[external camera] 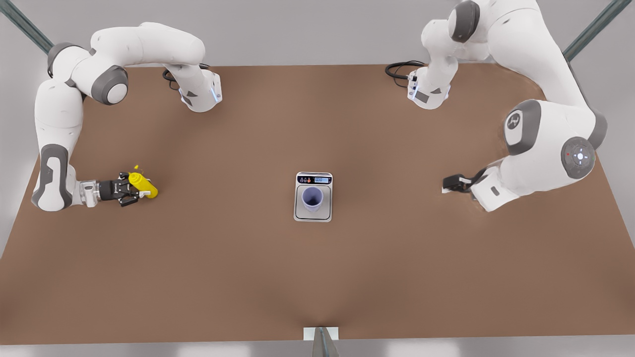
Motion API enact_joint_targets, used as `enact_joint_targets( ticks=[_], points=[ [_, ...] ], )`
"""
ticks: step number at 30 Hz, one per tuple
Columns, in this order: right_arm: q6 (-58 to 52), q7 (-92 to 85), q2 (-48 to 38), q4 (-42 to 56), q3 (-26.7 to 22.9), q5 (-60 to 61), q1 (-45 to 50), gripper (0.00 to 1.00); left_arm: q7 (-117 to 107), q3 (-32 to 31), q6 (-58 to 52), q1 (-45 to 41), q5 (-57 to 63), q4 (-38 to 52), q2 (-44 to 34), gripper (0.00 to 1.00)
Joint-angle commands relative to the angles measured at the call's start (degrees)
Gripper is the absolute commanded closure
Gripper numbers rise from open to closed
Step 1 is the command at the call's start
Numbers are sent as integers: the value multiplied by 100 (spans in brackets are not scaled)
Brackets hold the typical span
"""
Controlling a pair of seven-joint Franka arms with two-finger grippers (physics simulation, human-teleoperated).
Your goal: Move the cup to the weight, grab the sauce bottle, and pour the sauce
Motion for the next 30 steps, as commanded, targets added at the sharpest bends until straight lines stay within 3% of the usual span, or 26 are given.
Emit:
enact_joint_targets(
  ticks=[1, 3, 4, 13, 18, 23, 30],
  points=[
    [6, -257, -42, -5, 0, 18, 0, 51, -4, -148, 4, 43, 1589, -9, -85, 0],
    [86, 6, -244, -49, 9, 0, 27, 51, -12, -921, 13, 588, 1898, -44, -420, 0],
    [103, 226, -393, -85, 35, 9, 106, 51, -12, -1019, 4, 650, 2056, -44, -437, 0],
    [1202, 2810, -2591, -1130, 378, -149, 897, 51, -4, -1027, -31, 597, 2021, -27, -358, 0],
    [1685, 4023, -2933, -1148, 720, -413, 1125, 51, -21, -1027, -101, 588, 2021, -35, -358, 0],
    [1351, 5658, -2934, -1157, 1142, -413, 1125, 51, 23, -1027, -136, 588, 2039, -36, -341, 0],
    [1615, 7582, -2951, -849, 1186, -518, 2443, 51, 23, -1019, -136, 597, 2047, -36, -297, 0]
  ],
)
